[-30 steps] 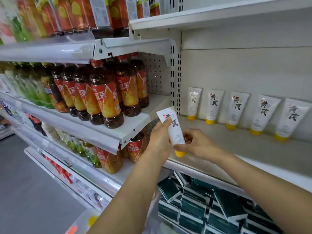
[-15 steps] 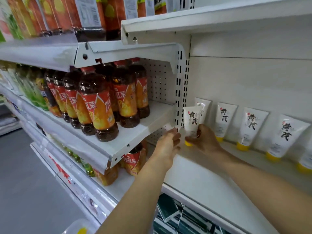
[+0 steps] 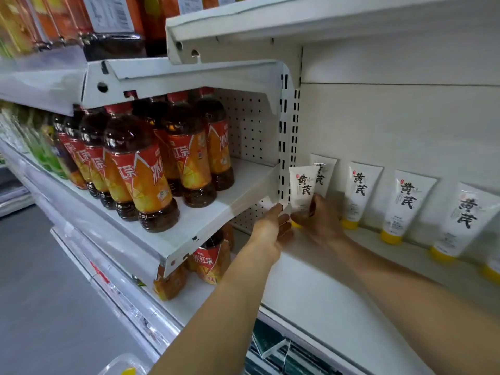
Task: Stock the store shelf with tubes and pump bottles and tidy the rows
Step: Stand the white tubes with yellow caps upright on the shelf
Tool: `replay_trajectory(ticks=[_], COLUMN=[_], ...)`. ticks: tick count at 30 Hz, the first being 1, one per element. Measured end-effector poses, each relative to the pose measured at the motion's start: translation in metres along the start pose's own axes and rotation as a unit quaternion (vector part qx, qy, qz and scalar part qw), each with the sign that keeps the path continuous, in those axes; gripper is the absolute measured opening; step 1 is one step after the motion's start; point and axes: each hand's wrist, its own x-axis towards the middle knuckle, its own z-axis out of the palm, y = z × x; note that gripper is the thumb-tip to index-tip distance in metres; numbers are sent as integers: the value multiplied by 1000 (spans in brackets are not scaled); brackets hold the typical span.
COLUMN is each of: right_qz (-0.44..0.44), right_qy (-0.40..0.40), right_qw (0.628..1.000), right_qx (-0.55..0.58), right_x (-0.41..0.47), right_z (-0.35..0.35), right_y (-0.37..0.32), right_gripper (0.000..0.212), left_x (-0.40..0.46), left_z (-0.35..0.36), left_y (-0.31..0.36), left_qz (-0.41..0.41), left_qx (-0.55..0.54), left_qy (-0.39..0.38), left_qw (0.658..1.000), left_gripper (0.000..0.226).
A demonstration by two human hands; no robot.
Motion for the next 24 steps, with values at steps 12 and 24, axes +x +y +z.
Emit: replay_trajectory(ticks=[12,24], right_qz=[13,8], right_qy=[17,36], right_qw=[999,999], right_qx=[-34,20], right_x=[-11,-66], right_z=[-2,-8], right_y=[0,-4], right_gripper=[55,17], left_x=[-13,-71], left_z=[-12,-49], left_y=[-4,-11], left_qz=[23,40], left_qx=[-32,-95], left_qy=[6,-41], left_qw=[999,994], left_gripper=[22,13])
